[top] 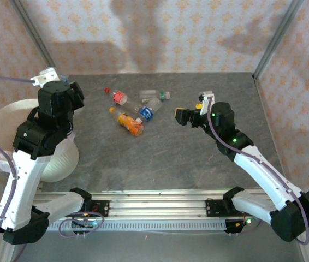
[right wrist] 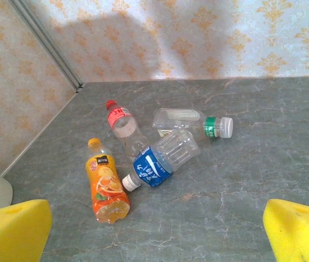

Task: Put the plastic bottles in the bin

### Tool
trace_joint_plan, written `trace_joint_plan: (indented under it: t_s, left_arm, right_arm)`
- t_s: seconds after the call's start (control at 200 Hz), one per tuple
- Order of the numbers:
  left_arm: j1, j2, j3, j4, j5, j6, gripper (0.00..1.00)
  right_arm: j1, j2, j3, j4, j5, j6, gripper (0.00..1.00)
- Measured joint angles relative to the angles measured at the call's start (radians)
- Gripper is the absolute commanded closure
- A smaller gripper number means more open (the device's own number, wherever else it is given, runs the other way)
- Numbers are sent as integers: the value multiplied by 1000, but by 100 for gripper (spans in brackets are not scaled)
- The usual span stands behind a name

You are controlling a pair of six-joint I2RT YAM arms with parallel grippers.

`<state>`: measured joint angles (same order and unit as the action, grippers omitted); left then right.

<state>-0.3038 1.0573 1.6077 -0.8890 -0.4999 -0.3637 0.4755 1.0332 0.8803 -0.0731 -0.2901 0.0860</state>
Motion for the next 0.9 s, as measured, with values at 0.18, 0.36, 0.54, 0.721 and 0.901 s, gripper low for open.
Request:
trace_joint_plan:
  t_s: [0.18, 0.36, 0.54, 0.721, 0.901]
  left_arm:
    - [154, -6, 2, -65, -67, 11, 53]
    - [327, -29, -6, -95, -37, 1, 52]
    - [528, -37, -47, -80, 73, -32, 53]
    - [748, -21, -145, -15, 264, -101, 54]
    - [867, 41, -212, 74, 406, -190, 52]
  right_arm:
    - [0, 3, 0, 0, 3, -1, 1]
    - [0, 13, 0, 4, 3, -1, 1]
    - [0, 35, 0, 6, 2, -1, 1]
    - [0, 36, 0, 6, -1, -1, 1]
    - [0, 33, 0, 6, -26, -1, 1]
